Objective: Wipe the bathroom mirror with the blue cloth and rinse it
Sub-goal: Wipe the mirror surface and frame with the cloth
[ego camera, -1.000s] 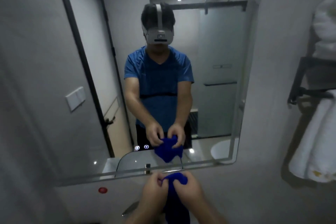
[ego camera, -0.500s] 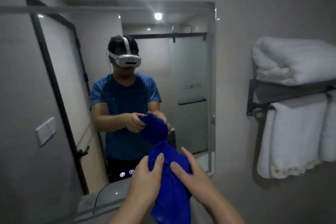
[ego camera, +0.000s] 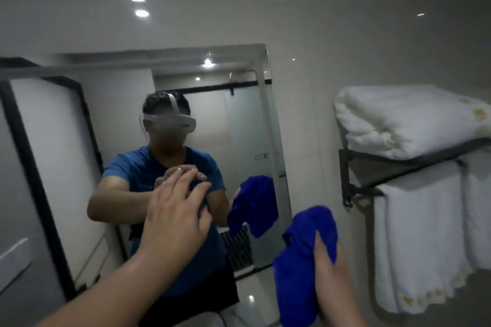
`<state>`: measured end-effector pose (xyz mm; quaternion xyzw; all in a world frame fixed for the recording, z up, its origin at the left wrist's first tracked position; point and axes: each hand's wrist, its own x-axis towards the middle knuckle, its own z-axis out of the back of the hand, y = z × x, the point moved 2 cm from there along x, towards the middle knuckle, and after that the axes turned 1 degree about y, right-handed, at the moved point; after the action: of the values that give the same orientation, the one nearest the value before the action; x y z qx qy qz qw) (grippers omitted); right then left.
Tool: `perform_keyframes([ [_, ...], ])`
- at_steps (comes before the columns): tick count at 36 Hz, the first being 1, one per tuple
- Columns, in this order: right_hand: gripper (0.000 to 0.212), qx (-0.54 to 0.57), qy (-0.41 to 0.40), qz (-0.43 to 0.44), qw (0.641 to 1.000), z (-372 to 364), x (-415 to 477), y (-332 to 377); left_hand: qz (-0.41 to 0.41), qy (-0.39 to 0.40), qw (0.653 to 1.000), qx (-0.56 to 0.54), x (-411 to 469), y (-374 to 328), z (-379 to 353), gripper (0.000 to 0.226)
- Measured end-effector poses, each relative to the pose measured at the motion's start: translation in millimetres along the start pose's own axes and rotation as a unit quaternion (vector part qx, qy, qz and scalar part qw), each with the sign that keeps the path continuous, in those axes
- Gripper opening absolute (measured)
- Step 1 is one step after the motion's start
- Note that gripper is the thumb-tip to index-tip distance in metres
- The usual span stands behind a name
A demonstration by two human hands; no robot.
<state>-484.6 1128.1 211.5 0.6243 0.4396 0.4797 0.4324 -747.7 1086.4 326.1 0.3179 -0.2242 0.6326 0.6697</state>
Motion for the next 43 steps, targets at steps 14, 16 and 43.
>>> perform_keyframes([
  [14,0.081,-0.174,-0.109,0.299,0.932,-112,125,110,-0.172,-0.145,0.958,0.177,44,43,-36,0.068],
  [16,0.083,-0.198,-0.166,0.313,0.914,-118,125,96,-0.174,-0.156,0.955,0.182,44,43,-38,0.067],
  [43,0.037,-0.105,-0.227,0.097,0.963,-82,93,-73,-0.183,-0.172,0.953,0.172,48,48,-47,0.069],
])
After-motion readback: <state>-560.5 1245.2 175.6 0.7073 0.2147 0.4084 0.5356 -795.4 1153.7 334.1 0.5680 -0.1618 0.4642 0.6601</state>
